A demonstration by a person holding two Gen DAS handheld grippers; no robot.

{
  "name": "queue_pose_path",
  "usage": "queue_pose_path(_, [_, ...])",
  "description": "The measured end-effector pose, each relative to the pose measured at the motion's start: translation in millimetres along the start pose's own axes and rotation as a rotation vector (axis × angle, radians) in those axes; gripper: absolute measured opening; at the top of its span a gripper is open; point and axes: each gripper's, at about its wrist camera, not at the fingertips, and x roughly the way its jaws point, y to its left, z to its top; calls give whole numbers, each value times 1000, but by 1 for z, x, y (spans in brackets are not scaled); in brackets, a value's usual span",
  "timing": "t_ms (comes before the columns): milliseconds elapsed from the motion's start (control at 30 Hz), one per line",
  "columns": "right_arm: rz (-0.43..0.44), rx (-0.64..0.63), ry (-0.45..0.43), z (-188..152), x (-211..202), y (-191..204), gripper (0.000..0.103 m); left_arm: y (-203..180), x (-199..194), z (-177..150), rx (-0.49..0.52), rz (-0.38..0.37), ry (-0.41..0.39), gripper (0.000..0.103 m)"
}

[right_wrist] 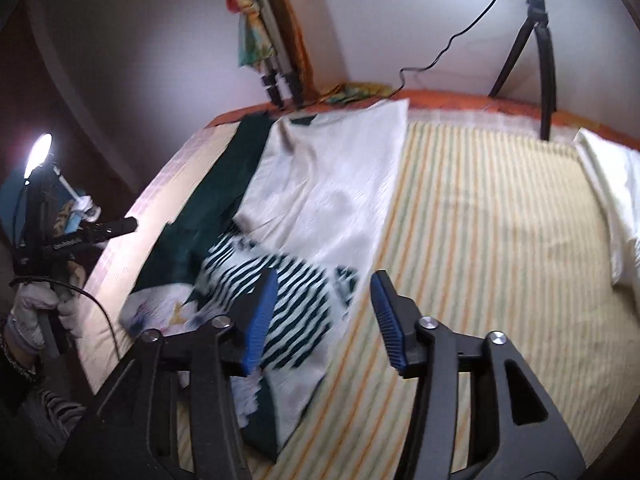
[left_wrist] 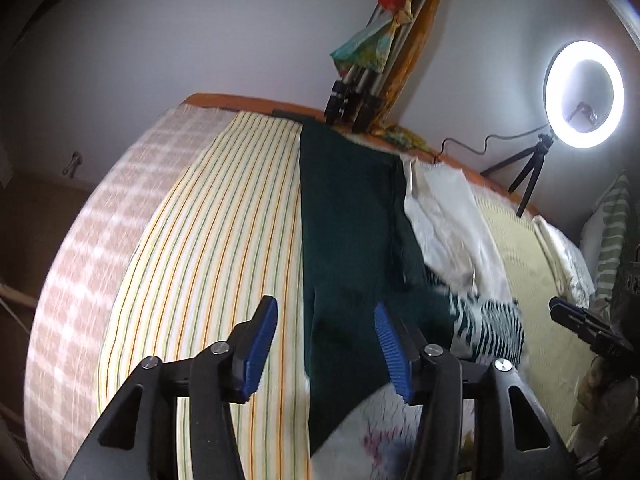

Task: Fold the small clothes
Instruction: 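Lift the hem with both grippers and fold it toward the collar, release, then grasp the collar end of the folded shirt with both grippers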

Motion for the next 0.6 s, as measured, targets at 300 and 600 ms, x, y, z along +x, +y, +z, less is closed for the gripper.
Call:
queue_pose_path(300, [-44,-22,-14,62,29,-34,79,12,57,80,-5,-21,13,58])
queue_pose_path(600, [75,103,46,120,97,-77,67,30,139,132,-32,-20,87,58])
